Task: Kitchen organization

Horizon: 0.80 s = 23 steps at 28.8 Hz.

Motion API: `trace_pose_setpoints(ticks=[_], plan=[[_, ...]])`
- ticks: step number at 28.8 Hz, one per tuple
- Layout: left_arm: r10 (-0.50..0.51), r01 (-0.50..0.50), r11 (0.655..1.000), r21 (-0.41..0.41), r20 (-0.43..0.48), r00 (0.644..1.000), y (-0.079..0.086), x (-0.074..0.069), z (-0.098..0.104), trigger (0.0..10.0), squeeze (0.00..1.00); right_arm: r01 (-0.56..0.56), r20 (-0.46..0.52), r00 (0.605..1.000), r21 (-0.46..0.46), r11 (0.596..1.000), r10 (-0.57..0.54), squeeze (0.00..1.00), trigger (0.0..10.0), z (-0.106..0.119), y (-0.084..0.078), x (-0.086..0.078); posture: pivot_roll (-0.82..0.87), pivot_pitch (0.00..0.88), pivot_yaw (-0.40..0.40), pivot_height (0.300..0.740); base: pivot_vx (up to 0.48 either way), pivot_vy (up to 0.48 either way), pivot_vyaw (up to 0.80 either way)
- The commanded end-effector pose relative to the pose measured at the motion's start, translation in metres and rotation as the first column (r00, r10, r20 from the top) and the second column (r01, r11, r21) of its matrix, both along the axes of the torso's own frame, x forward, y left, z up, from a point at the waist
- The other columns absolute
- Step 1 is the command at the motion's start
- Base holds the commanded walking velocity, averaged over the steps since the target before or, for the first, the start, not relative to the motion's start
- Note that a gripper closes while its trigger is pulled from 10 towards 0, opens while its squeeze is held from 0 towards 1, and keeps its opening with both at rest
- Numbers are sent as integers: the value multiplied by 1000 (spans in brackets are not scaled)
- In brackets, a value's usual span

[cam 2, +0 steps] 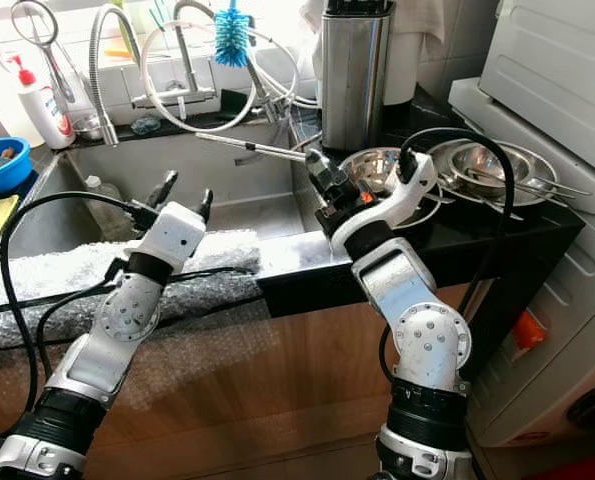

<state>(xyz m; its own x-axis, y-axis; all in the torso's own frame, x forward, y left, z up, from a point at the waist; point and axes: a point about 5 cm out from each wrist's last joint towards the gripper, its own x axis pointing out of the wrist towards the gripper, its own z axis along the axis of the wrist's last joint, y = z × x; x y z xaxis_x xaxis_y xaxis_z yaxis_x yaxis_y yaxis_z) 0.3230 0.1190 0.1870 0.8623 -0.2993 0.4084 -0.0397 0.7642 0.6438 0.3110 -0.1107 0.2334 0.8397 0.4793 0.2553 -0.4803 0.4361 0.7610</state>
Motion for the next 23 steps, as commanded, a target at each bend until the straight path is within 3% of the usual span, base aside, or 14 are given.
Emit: trace_pose_setpoints(ticks=[1, 8, 12, 23], plan=[[1, -3, 998, 62, 27, 1000, -2, 2, 5, 10000, 0, -22, 21, 1000, 9, 1000, 22, 0, 10000, 5, 3, -4, 15, 0, 77, 740, 0, 0, 0], [31, -35, 995, 95, 43, 999, -2, 4, 6, 10000, 0, -77, 17, 997, -42, 996, 78, 0, 10000, 2, 10, -8, 14, 0, 79, 740, 0, 0, 0], [105, -112, 989, 95, 80, 991, 6, 6, 12, 10000, 0, -114, 8, 993, -63, 991, 115, 0, 10000, -1, 16, -11, 15, 0, 82, 740, 0, 0, 0], [107, -114, 988, 106, 68, 992, 5, 7, 9, 10000, 0, -115, 53, 992, 23, 993, 114, 0, 10000, 7, 14, -12, 18, 0, 80, 740, 0, 0, 0]])
